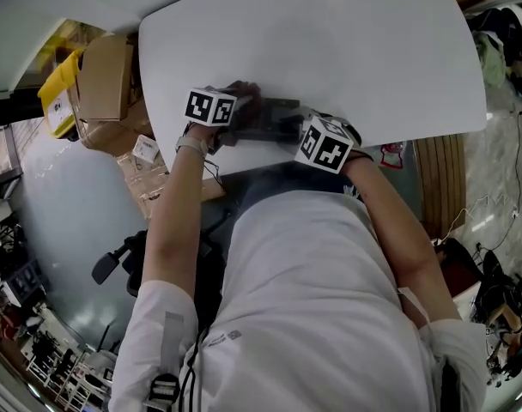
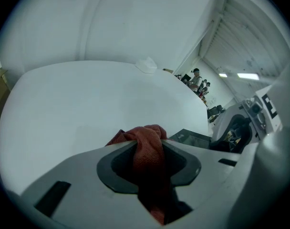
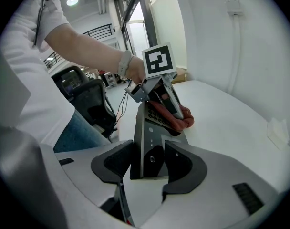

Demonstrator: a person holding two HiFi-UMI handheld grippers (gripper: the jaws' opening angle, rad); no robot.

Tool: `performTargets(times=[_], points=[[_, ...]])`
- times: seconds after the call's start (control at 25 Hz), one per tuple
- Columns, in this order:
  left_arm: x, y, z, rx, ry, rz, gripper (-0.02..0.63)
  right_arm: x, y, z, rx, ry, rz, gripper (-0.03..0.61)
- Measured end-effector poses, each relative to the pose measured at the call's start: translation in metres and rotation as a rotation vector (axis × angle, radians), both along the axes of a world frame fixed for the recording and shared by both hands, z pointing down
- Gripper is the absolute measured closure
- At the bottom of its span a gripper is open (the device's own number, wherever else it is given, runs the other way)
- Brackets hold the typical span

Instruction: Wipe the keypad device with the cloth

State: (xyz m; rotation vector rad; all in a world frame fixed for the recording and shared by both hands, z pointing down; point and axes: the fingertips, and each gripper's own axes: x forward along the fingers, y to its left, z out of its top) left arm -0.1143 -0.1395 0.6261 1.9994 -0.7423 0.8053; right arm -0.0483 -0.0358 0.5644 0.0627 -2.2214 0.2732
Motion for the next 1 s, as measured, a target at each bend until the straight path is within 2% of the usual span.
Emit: performTargets(times=[0.2, 0.6, 1.0], points=[[0.003, -0.007, 0.009, -0.011, -0.011, -0.014, 0.489, 0.000, 0.001, 0.000, 0.002, -0.010, 0.013, 0.364], [0.008, -0.007, 0.006, 0.059, -0.063, 0.023, 0.499, 0.000, 0.000, 0.003, 0.016, 0.044, 0.059, 0.364], [0.010, 0.013, -0.017, 0.080, -0.056, 0.068, 0.500, 0.001, -0.003, 0.003, -0.002, 0.043, 0.087, 0.364]])
